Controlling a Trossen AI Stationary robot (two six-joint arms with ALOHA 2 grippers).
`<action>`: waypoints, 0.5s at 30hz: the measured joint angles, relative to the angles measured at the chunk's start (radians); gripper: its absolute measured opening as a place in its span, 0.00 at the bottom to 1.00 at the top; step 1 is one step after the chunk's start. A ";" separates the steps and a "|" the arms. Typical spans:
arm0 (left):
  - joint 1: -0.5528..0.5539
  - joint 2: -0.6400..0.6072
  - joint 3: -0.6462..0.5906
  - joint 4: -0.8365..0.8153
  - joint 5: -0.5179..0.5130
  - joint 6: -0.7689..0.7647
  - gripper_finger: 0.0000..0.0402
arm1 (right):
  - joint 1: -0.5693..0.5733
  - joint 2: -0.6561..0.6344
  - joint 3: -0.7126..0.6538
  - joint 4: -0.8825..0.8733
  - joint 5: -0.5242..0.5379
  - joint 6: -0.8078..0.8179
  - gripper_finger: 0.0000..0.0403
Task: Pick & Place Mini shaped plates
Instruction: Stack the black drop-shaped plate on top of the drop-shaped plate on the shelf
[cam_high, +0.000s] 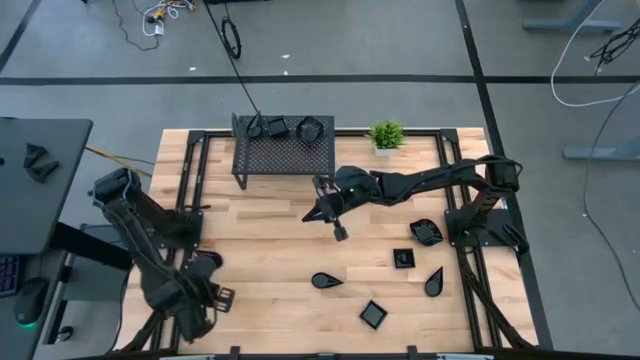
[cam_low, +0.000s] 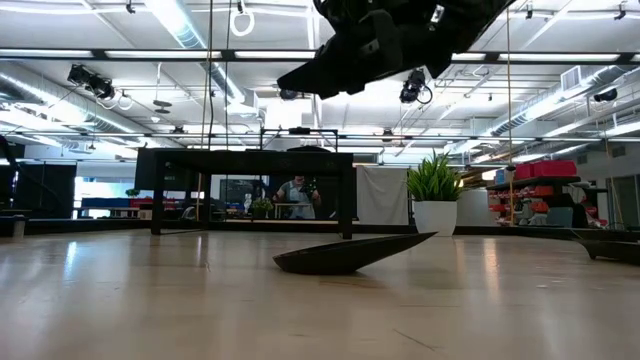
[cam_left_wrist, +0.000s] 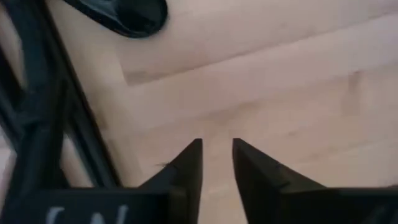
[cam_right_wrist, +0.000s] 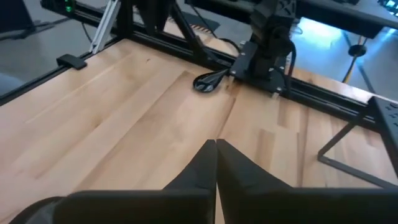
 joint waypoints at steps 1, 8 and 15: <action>0.011 0.017 0.000 -0.004 0.000 -0.001 0.25 | -0.002 0.000 -0.004 0.012 0.000 0.004 0.02; 0.113 0.051 -0.159 0.064 0.188 0.031 0.37 | -0.002 0.000 -0.006 0.023 0.000 0.009 0.03; 0.128 -0.023 -0.343 0.164 0.276 0.074 0.39 | -0.001 0.000 -0.006 0.020 0.000 0.009 0.03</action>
